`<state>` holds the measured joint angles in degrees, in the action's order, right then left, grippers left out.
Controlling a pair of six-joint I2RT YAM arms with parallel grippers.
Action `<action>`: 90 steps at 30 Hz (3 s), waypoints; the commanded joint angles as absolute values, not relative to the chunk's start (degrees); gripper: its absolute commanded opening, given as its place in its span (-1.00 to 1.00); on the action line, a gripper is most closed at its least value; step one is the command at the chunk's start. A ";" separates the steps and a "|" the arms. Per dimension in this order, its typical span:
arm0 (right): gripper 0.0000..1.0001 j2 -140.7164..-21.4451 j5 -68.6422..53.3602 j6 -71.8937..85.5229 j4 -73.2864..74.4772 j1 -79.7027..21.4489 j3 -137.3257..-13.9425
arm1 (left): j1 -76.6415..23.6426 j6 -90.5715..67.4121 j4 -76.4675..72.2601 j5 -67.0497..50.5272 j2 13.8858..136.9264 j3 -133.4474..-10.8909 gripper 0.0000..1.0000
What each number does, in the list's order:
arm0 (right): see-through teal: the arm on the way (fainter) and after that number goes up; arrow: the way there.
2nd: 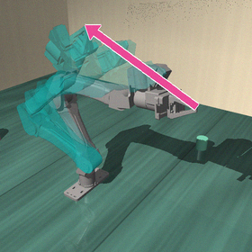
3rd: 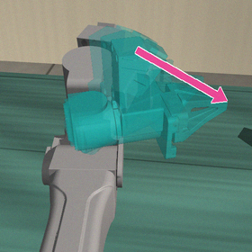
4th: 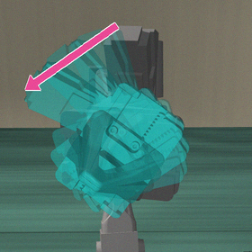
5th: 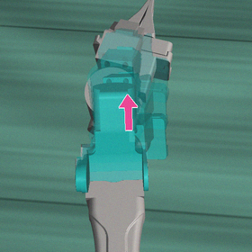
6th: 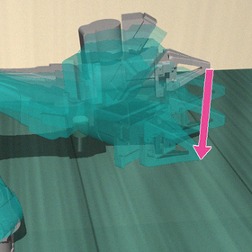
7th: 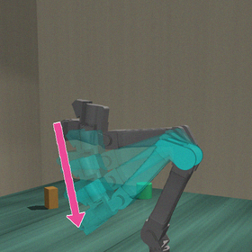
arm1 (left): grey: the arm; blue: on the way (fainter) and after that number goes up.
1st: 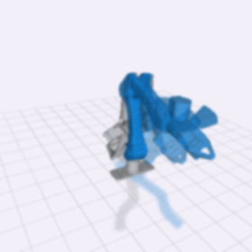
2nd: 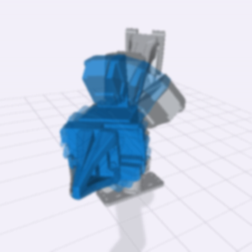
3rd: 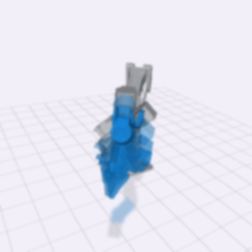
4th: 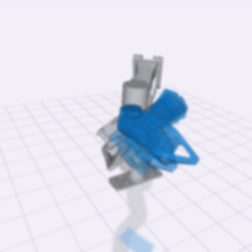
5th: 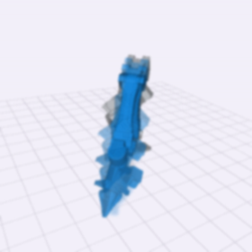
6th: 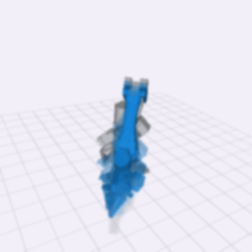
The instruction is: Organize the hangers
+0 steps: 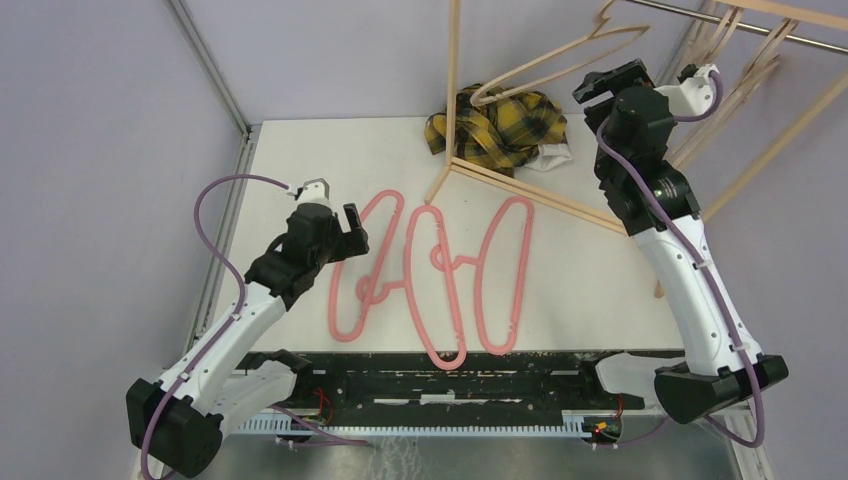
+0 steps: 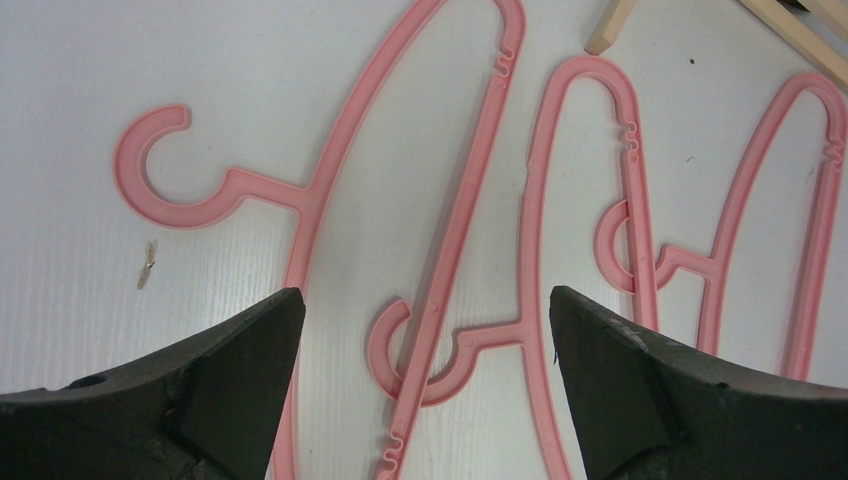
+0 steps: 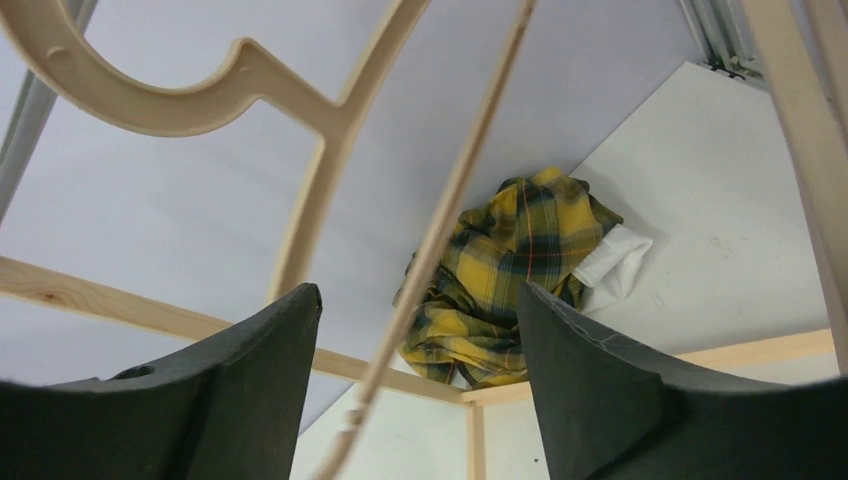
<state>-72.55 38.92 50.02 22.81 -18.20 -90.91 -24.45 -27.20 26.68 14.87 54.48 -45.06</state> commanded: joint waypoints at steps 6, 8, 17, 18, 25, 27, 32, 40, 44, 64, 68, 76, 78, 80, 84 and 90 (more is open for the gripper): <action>0.65 -61.82 31.61 43.44 20.50 -18.01 -90.25 | -24.39 -26.72 24.27 14.60 54.94 -45.35 0.98; 0.64 -60.43 26.89 41.04 19.76 -18.02 -91.02 | -24.42 -26.72 24.00 14.38 55.59 -45.42 0.98; 0.49 -72.46 -3.76 32.15 27.66 -23.54 -106.60 | -24.39 -27.11 22.85 14.59 58.10 -45.61 0.98; 0.48 -74.06 -2.92 29.95 29.22 -26.64 -107.73 | -24.43 -27.27 22.77 14.59 58.32 -45.65 0.99; 0.49 -87.19 -0.45 22.19 38.28 -43.28 -112.08 | -24.41 -27.86 23.08 14.93 59.06 -45.71 0.98; 0.49 -90.33 0.14 21.64 40.18 -44.88 -109.95 | -24.38 -27.78 23.49 15.54 58.87 -45.95 0.98; 0.47 -93.65 1.69 22.43 39.95 -46.33 -97.50 | -24.39 -27.76 23.78 16.17 58.32 -45.32 0.98; 0.47 -96.73 11.26 22.67 42.12 -46.46 -85.77 | -24.43 -28.83 22.35 15.44 59.25 -44.47 0.98; 0.47 -96.79 17.51 24.57 42.68 -46.41 -80.99 | -24.42 -28.92 22.12 14.91 59.18 -44.27 0.98; 0.24 -103.60 17.57 35.81 33.86 -46.37 -63.30 | -24.40 -28.30 21.97 14.19 58.39 -43.56 0.98; -0.09 -104.82 18.79 37.92 32.41 -46.32 -61.35 | -24.39 -28.06 22.30 14.40 57.98 -43.42 0.98; -0.71 -105.62 24.64 39.63 31.91 -45.03 -56.78 | -24.43 -27.86 22.76 14.84 56.80 -43.25 0.98; -0.96 -105.09 25.71 39.29 32.03 -44.25 -56.07 | -24.42 -27.84 22.83 14.85 56.71 -43.18 0.98; -0.99 -103.94 27.20 39.33 32.23 -43.47 -55.17 | -24.43 -27.86 22.85 14.85 56.69 -43.23 0.98; -0.99 -100.90 31.76 39.22 33.67 -42.37 -54.17 | -24.43 -27.99 22.91 14.83 56.53 -43.32 0.98; -0.99 -95.91 40.27 38.79 38.55 -41.84 -54.34 | -24.43 -28.04 23.38 15.02 56.09 -43.62 0.98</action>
<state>-98.39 24.86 39.55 28.86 -44.82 -56.71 -24.45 -27.24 24.32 14.68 57.56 -43.09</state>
